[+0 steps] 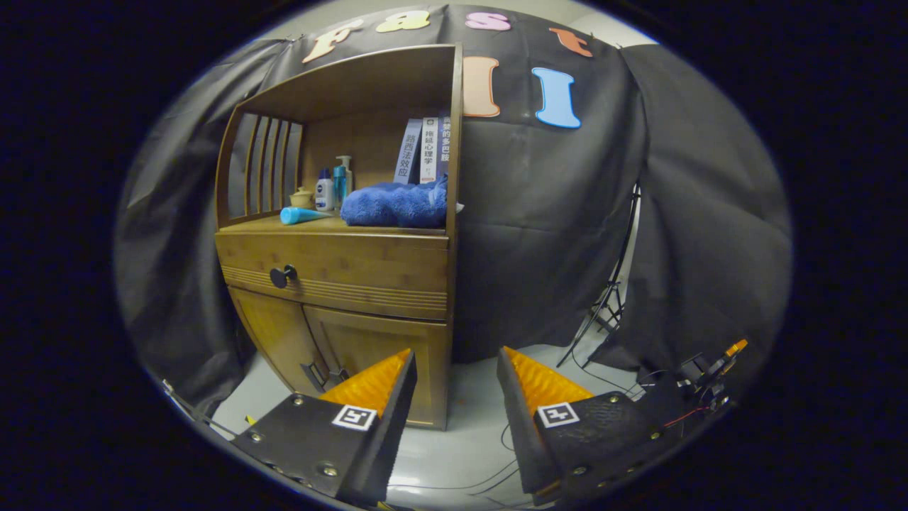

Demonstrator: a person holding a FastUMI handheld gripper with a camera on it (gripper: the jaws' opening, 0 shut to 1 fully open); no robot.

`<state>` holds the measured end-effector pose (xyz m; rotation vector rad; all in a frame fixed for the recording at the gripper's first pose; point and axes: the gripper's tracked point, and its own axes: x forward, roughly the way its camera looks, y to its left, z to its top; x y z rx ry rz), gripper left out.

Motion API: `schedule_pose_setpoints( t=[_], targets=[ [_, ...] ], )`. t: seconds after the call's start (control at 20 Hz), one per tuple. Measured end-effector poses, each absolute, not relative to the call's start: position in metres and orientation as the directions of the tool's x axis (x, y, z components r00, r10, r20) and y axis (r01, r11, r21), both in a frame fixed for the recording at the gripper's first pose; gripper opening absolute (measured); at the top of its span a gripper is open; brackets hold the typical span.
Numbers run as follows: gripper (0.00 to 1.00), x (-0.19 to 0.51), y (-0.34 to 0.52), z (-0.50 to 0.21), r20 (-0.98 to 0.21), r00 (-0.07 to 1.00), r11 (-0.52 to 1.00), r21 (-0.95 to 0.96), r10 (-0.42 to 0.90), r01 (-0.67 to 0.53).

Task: Pull open the drawer, take out the items inside it, and place them on the countertop above the cabinet.

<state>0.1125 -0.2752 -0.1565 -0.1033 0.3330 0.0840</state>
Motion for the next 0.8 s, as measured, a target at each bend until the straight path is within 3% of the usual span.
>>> schedule_pose_setpoints(
  t=[0.8],
  targets=[
    [0.68, 0.1115, -0.2769, -0.1573, -0.328, 0.942, 0.992, -0.076, 0.071, -0.101]
  ],
)
